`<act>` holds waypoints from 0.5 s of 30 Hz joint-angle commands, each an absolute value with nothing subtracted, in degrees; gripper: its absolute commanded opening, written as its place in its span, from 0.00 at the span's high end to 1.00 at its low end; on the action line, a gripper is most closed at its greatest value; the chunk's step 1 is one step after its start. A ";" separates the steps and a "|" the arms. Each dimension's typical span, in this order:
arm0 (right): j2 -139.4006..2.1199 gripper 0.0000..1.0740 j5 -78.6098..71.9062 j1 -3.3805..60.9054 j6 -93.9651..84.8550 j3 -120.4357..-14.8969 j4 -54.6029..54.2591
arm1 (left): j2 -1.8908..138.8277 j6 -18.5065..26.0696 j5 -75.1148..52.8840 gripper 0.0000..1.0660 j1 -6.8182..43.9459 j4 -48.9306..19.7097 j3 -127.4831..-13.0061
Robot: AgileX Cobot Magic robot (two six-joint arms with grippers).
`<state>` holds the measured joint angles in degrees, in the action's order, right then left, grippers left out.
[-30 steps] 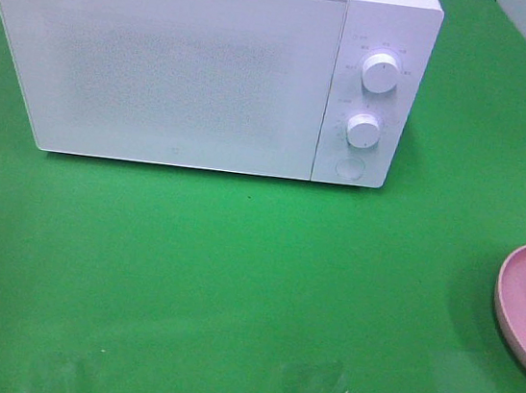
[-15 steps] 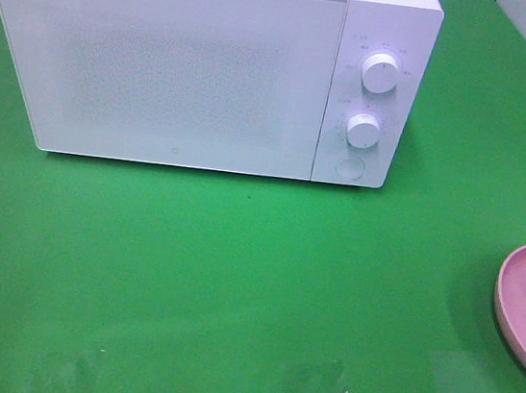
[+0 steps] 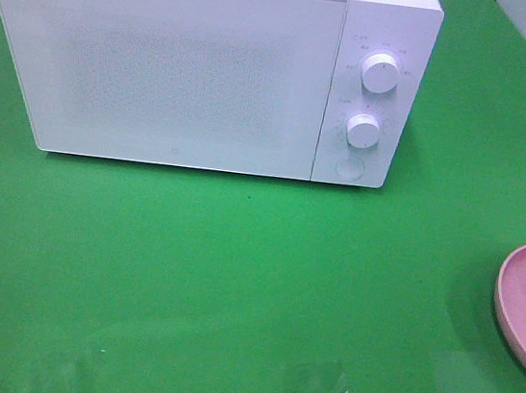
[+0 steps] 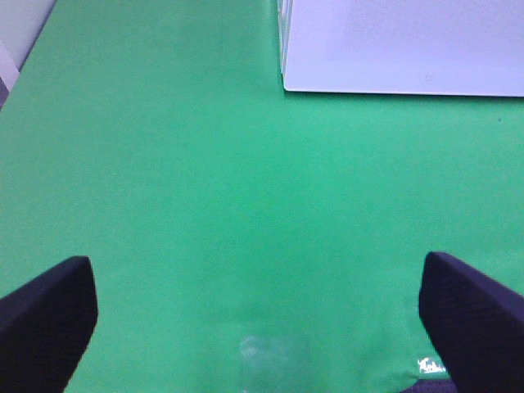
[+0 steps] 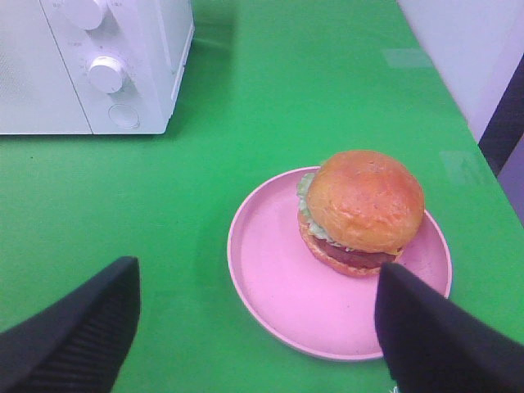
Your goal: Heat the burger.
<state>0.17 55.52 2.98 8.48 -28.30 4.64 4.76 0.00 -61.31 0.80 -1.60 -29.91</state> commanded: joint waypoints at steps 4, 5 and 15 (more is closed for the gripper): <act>1.72 0.29 54.95 2.69 8.65 -28.19 4.76 | -1.83 0.00 -61.36 0.05 0.80 -1.32 -29.68; 1.72 0.29 54.95 2.69 8.65 -28.19 4.76 | -1.83 0.00 -61.36 0.05 0.80 -1.32 -29.68; 1.49 0.29 54.95 2.69 8.65 -28.25 4.70 | -1.66 0.00 -61.36 0.05 0.80 -1.26 -29.62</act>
<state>0.17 55.52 2.98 8.48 -28.30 4.64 -0.29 0.00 -61.31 0.80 -1.32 -29.91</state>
